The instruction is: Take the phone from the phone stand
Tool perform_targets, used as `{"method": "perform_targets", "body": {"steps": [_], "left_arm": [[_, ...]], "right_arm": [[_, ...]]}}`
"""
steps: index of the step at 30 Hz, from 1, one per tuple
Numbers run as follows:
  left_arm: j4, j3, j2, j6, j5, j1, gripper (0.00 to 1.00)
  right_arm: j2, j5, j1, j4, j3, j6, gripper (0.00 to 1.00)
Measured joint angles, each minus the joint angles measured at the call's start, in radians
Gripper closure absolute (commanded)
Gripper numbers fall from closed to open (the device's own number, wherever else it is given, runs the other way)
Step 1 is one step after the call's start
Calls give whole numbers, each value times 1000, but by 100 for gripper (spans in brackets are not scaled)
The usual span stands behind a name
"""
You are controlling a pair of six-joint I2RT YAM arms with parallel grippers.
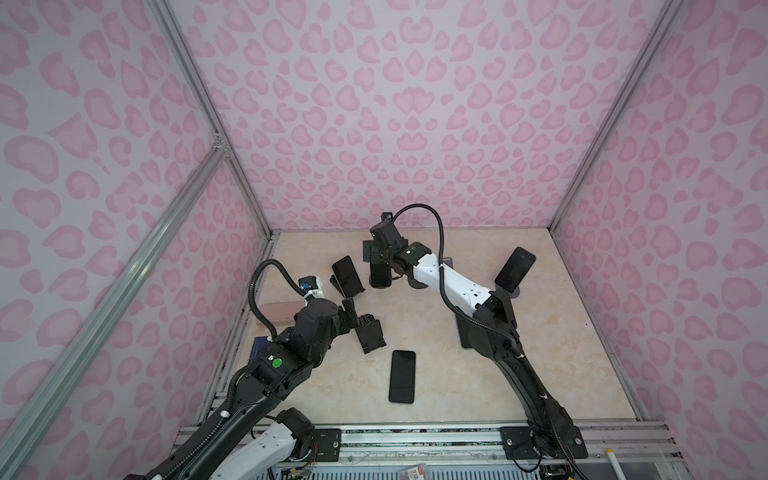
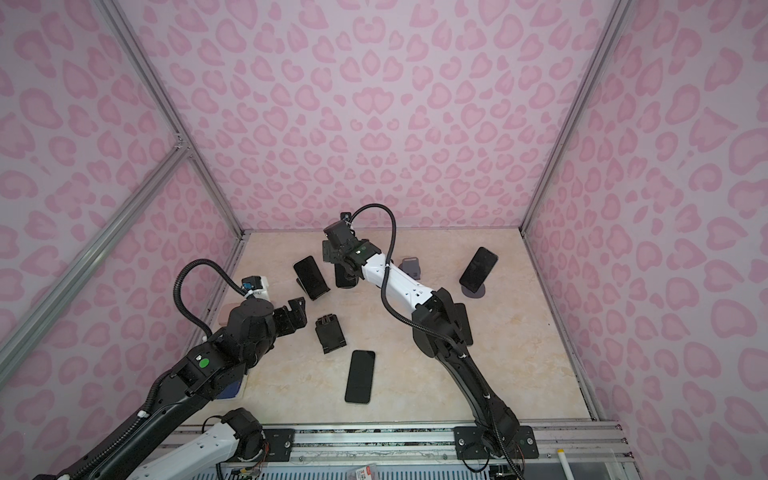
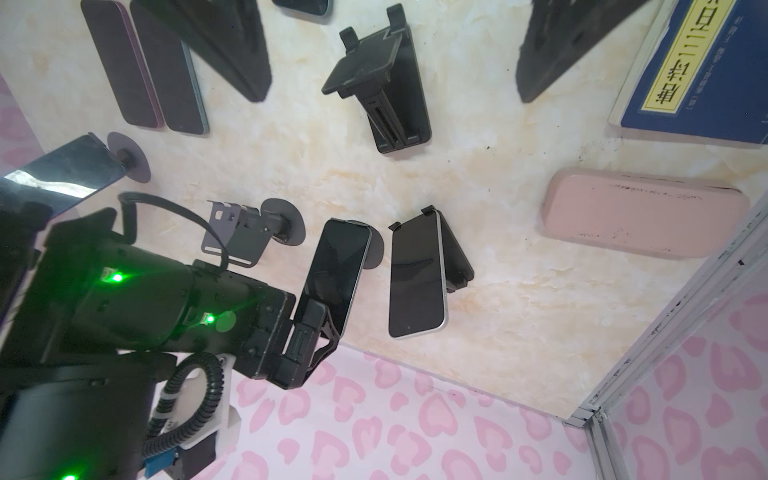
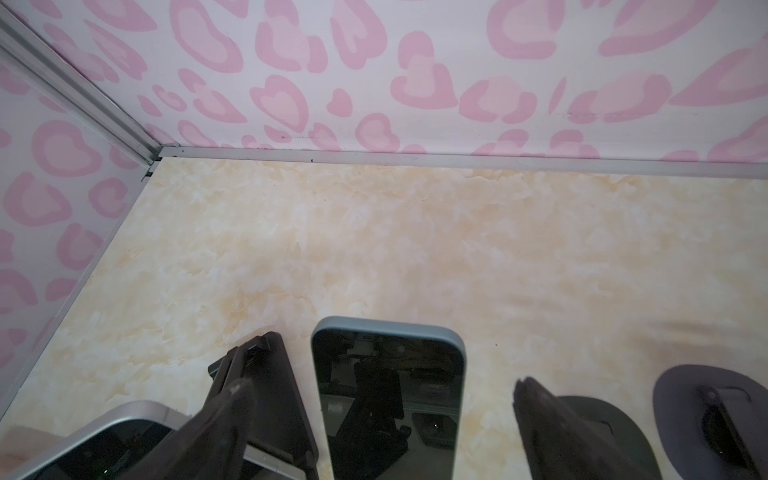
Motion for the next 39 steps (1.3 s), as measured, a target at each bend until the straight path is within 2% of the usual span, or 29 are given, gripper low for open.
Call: {"method": "perform_targets", "body": {"steps": [19,33,39], "left_arm": [[0,-3,-32,6,18,5,5],[0,-11,-50,7,32,5,5],[0,-12,-54,7,32,5,5]], "right_arm": [[133,70,10,-78,151,46,1],[193,101,15,-79,165,77,1],[200,103,16,-87,167,82,10]]}}
